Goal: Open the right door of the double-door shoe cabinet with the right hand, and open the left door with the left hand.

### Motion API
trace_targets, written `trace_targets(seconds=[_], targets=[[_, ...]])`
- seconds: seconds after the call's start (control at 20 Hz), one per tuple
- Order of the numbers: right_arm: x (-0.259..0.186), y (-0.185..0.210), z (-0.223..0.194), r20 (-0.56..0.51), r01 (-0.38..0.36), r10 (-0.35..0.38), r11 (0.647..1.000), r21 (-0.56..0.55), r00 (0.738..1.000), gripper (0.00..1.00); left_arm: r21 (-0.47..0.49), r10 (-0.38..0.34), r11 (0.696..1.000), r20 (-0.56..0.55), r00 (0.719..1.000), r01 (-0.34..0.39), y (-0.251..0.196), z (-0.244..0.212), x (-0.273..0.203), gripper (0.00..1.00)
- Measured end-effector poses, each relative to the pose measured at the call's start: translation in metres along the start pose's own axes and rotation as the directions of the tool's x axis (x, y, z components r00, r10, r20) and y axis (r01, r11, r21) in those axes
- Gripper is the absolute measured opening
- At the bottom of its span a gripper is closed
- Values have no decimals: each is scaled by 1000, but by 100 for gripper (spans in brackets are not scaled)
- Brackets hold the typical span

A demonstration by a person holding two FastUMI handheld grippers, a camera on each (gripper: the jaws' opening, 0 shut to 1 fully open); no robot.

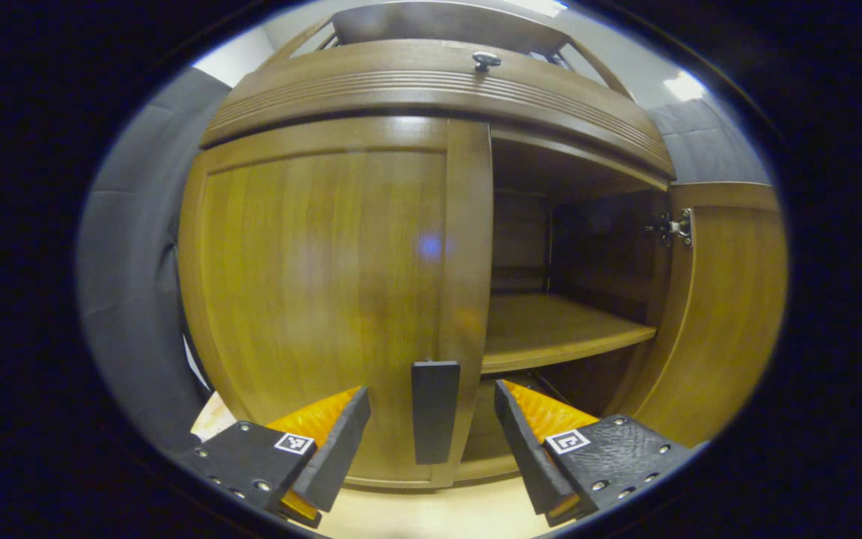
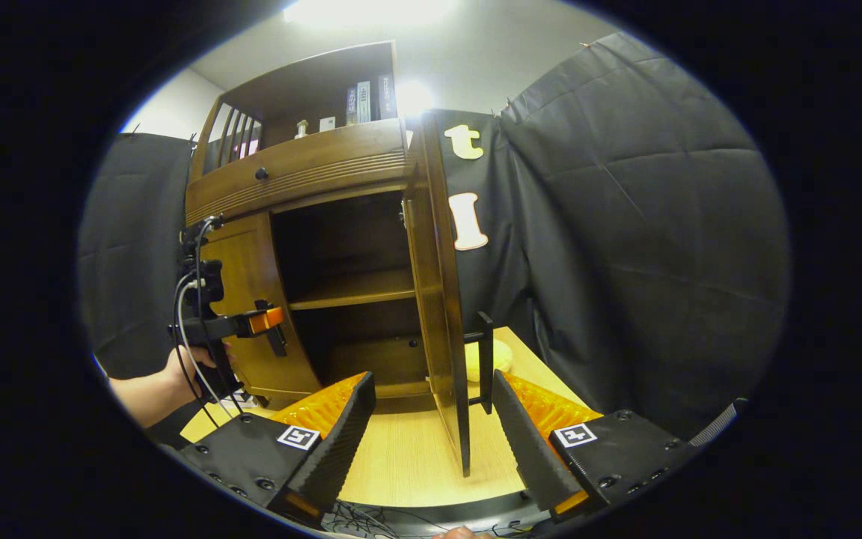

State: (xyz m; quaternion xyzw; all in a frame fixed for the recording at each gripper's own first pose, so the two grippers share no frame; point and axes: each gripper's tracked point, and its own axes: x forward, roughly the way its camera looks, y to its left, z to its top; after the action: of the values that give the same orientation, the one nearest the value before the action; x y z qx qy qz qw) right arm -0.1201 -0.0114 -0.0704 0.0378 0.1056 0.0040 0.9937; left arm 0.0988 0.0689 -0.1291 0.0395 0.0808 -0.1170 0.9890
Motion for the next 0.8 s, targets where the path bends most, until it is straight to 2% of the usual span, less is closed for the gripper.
trace_targets(seconds=[0.05,0.1,0.2,0.3,0.35,0.6,0.8], targets=[[0,3,1,5,3,-3,1000,-11,1000,98,-1,2,1000,-2,1000,-2,0,-1,1,91],[2,7,2,9,6,-6,1000,-23,1000,92,0,6,1000,-4,1000,-6,-2,1,2,85],[4,12,5,13,10,-10,999,-39,1000,92,10,13,1000,-20,1000,-12,-1,-3,4,75],[5,18,7,16,6,-5,999,-48,1000,92,-5,-18,1000,-42,999,18,-2,-9,2,65],[6,20,8,19,4,-3,999,-50,1000,92,-15,-12,1000,-41,999,11,-4,-9,1,65],[6,28,10,34,-3,5,999,-50,999,92,-4,-18,1000,-23,1000,18,-6,-5,-2,26],[7,32,6,30,-13,14,999,-46,999,93,-38,-15,999,-8,1000,15,-10,-4,6,19]])
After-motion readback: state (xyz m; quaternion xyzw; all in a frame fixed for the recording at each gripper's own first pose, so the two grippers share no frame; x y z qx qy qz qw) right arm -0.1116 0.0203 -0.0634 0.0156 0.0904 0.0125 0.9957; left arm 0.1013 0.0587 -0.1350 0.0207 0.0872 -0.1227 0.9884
